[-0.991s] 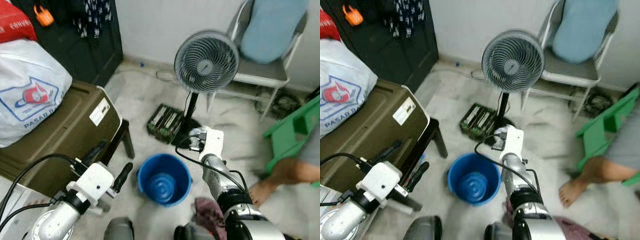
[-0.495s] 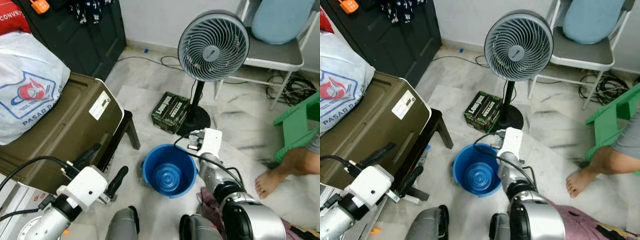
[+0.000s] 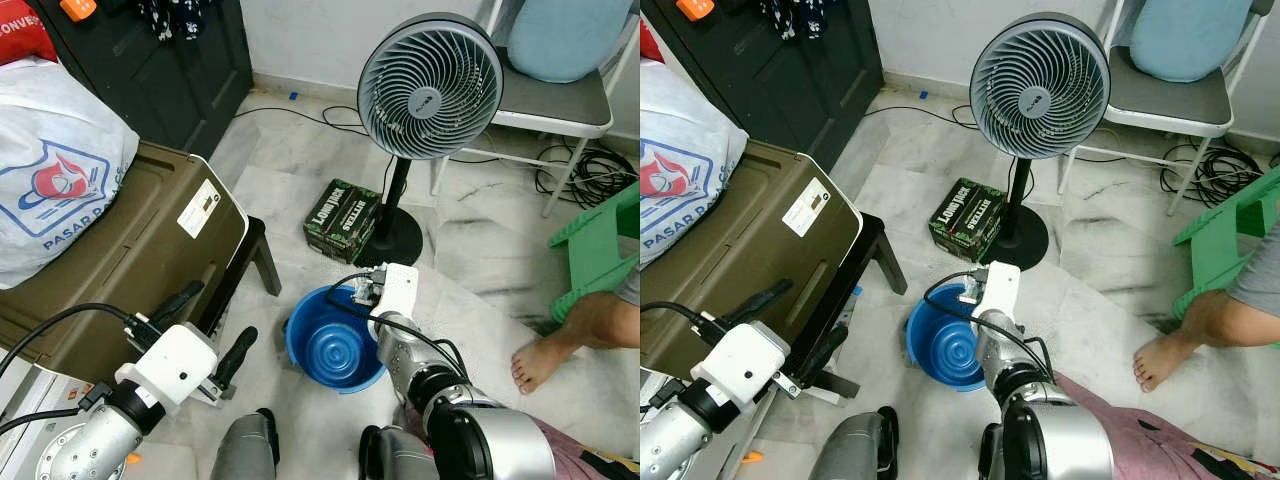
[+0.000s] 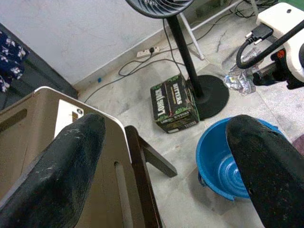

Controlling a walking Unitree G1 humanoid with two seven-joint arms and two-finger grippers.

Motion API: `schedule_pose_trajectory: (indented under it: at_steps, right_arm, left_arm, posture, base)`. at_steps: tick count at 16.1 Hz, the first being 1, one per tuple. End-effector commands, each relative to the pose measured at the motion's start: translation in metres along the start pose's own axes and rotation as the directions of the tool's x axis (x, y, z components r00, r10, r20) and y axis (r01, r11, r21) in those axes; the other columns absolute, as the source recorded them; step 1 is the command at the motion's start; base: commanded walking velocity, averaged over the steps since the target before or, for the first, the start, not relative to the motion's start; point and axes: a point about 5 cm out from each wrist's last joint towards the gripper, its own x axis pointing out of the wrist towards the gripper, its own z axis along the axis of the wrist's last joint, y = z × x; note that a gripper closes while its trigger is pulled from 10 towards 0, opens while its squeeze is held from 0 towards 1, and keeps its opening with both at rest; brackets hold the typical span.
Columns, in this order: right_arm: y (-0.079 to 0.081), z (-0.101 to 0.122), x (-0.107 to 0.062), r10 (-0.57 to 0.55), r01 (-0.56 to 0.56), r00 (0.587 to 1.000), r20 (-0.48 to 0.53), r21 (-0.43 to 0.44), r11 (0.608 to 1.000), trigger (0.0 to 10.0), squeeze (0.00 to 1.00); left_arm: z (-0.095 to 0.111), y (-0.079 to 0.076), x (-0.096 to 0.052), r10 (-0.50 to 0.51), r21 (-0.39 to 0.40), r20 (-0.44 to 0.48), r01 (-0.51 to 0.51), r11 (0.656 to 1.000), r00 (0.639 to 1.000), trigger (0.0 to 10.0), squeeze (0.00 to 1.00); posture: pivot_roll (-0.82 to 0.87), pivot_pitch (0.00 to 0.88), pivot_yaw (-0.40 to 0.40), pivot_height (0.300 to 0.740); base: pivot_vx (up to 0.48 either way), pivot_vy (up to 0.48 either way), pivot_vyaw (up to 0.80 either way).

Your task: Clean up the room

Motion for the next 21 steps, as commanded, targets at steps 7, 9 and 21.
schedule_pose_trajectory:
  at_steps: [7,9,21]
  right_arm:
    - [0.002,-0.002,0.000,0.022,-0.022,1.000,0.003,-0.010,1.000,10.0,1.00]
    - [0.002,-0.002,0.000,0.022,-0.022,1.000,0.009,-0.020,1.000,10.0,1.00]
    - [-0.012,0.025,-0.037,0.286,-0.221,0.926,0.246,-0.259,0.940,10.0,1.00]
  left_arm:
    - [0.002,-0.003,0.000,-0.005,0.001,-0.002,0.005,1.000,1.000,10.0,0.00]
    - [0.001,-0.001,0.002,-0.001,0.003,-0.004,0.001,1.000,1.000,10.0,0.00]
    - [0.002,0.000,0.049,0.114,-0.106,0.086,-0.105,0.989,0.990,10.0,0.00]
  posture:
    - [0.31,0.231,0.036,0.740]
    - [0.31,0.229,0.034,0.740]
    - [0.12,0.109,0.008,0.740]
  base:
    - [0.000,0.000,0.00]
    - [0.000,0.000,0.00]
    - [0.000,0.000,0.00]
